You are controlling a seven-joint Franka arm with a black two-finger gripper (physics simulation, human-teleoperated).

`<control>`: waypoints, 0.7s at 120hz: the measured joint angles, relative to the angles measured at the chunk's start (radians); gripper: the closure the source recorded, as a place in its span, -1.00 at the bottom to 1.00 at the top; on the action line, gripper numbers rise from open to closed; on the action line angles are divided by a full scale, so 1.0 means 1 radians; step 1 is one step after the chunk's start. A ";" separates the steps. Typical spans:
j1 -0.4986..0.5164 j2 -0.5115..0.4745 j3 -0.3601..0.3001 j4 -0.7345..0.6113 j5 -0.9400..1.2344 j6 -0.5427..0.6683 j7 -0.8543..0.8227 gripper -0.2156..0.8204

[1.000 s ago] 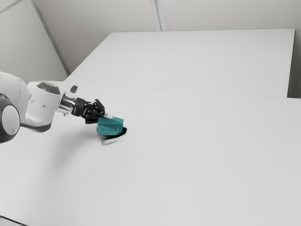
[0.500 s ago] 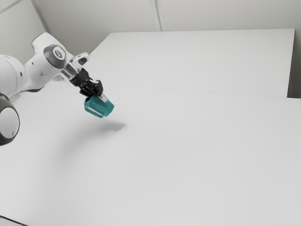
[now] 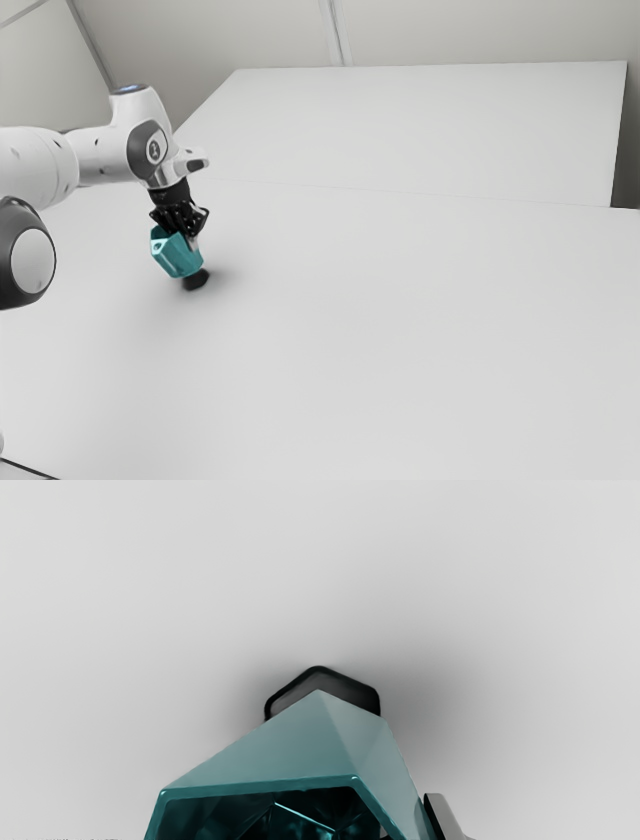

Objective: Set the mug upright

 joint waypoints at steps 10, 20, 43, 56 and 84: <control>0.001 0.007 0.001 -0.016 0.000 0.017 -0.033 0.92; 0.001 0.014 0.003 -0.022 0.002 0.028 -0.061 0.88; -0.004 0.018 0.004 -0.019 0.012 0.037 -0.106 0.09; -0.004 0.015 0.004 -0.012 0.013 0.038 -0.126 -0.18; -0.027 -0.044 0.001 0.215 0.046 -0.096 -0.157 -0.45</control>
